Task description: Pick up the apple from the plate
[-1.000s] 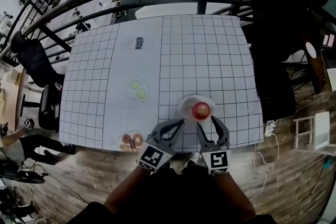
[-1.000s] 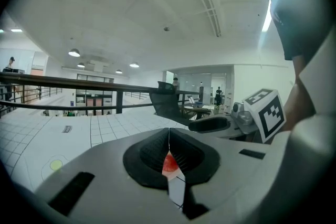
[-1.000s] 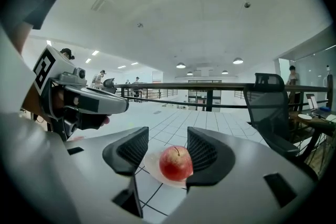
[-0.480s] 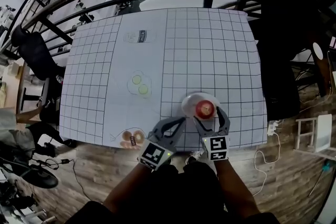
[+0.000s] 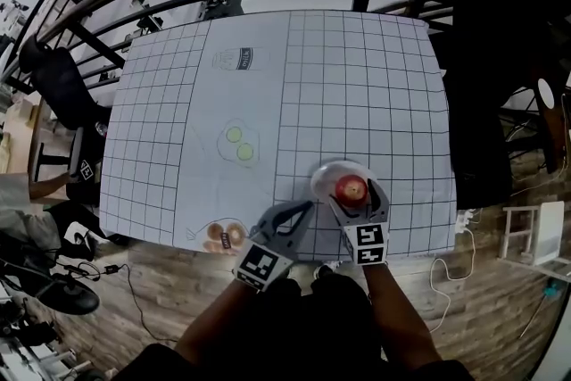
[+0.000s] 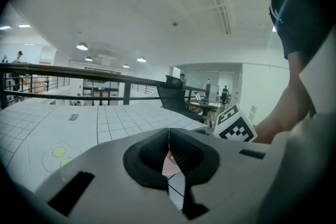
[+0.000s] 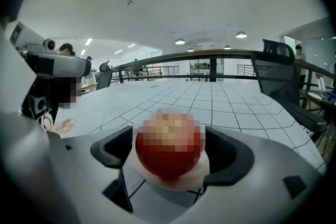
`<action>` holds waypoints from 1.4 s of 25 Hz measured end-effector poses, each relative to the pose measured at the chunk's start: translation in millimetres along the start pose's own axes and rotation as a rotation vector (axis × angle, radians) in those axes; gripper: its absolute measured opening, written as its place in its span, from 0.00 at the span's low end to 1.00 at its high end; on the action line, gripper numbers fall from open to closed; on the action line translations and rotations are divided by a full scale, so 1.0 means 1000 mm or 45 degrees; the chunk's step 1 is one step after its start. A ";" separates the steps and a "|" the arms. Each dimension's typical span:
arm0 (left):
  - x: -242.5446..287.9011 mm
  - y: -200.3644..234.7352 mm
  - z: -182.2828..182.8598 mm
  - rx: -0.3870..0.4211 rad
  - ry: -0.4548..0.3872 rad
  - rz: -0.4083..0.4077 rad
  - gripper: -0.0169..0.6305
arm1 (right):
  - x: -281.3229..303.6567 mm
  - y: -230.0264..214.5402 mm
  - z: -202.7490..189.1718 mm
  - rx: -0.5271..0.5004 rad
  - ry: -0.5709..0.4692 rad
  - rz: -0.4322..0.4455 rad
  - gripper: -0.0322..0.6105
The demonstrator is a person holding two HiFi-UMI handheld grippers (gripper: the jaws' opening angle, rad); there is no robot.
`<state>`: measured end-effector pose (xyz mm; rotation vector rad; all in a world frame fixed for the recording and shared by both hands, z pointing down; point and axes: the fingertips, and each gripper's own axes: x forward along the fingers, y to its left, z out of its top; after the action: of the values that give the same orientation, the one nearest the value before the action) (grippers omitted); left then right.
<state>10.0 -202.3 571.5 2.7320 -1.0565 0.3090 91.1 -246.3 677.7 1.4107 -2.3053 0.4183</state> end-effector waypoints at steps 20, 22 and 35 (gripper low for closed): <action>0.001 0.006 0.001 0.003 -0.002 -0.002 0.06 | 0.005 0.002 0.006 0.017 0.022 0.007 0.68; 0.001 0.007 0.002 0.011 -0.002 0.000 0.06 | 0.002 0.002 0.013 0.010 0.006 0.011 0.68; -0.003 0.007 0.015 -0.014 -0.028 -0.027 0.06 | -0.032 0.015 0.077 -0.063 -0.096 0.046 0.68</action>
<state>4.8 -209.3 557.4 2.7414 -1.0313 0.2695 76.6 -249.2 594.2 1.3853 -2.3871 0.3215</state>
